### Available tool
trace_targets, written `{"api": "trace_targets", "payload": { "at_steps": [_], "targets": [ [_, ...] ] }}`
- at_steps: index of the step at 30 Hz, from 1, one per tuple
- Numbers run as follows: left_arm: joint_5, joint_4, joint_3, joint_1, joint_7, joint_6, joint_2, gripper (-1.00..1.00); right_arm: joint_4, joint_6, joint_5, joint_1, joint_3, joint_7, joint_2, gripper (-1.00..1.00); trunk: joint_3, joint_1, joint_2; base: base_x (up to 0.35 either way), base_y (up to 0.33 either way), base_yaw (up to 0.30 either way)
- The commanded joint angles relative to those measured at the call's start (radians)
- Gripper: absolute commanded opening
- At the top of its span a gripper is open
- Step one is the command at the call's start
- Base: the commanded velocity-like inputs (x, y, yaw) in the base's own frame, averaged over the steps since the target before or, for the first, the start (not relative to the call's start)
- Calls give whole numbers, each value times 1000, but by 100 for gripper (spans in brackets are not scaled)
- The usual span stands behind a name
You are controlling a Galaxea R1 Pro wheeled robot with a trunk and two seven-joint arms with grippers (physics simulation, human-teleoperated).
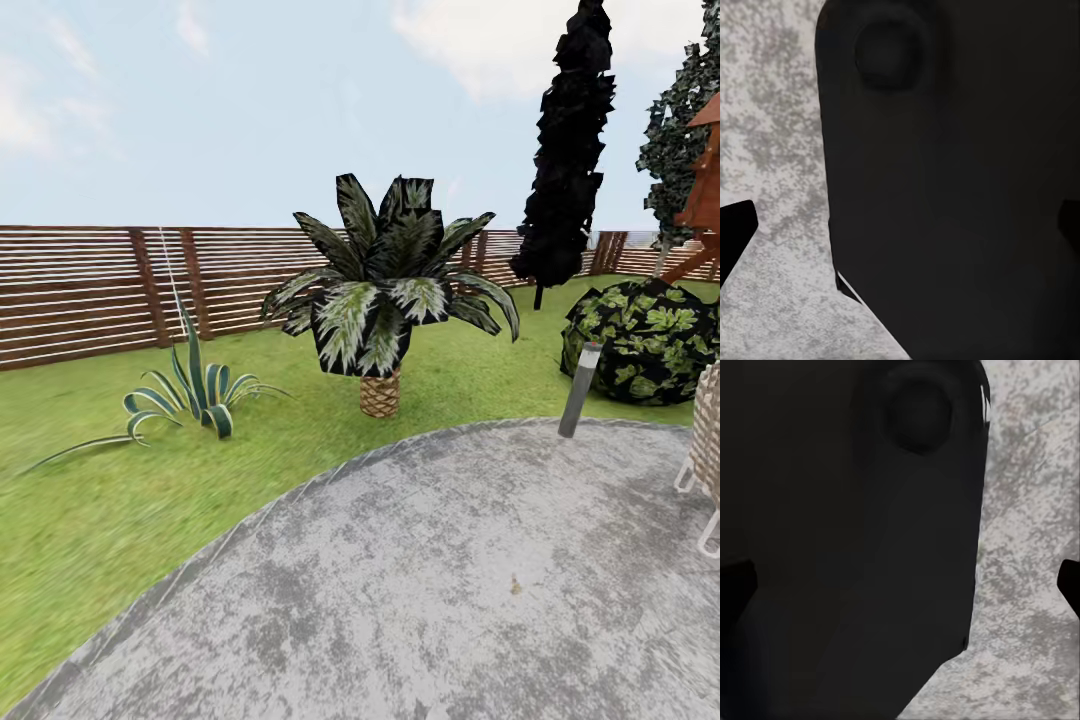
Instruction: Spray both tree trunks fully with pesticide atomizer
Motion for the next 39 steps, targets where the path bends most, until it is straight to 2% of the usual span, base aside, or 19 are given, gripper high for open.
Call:
{"api": "trace_targets", "payload": {
  "at_steps": [1,5,9,11,22,33,34,37,39],
  "targets": [
    [4,-6,1,3,6,-2,-1,100,-6,0,0,-6,1,-3,6,100,0,0,0,0,0,0],
    [5,-9,2,3,6,-2,-1,100,-18,0,0,-18,1,-2,12,100,0,0,0,0,0,0],
    [9,-19,7,2,9,-4,-1,100,-32,-2,1,-39,1,-1,30,100,0,0,0,0,0,0],
    [9,-30,6,-3,10,-5,8,100,-37,-13,2,-47,-1,-2,30,100,0,0,0,0,0,0],
    [6,-92,8,-49,16,-4,61,100,-100,-74,0,-52,-7,-3,-17,100,0,0,0,0,0,0],
    [10,-155,12,-113,18,-54,76,100,-162,-136,-3,-55,-16,-4,-24,100,0,0,0,0,0,0],
    [15,-348,22,-250,16,-132,76,100,-595,-272,-9,-55,-42,-3,-24,100,0,0,0,0,0,0],
    [18,-345,36,-250,7,-159,75,100,-600,-279,-15,-55,-101,2,-24,100,0,0,0,0,0,0],
    [21,-336,40,-248,7,-231,73,100,-601,-279,-17,-55,-123,1,-24,100,0,0,0,0,0,-2]
  ]
}}
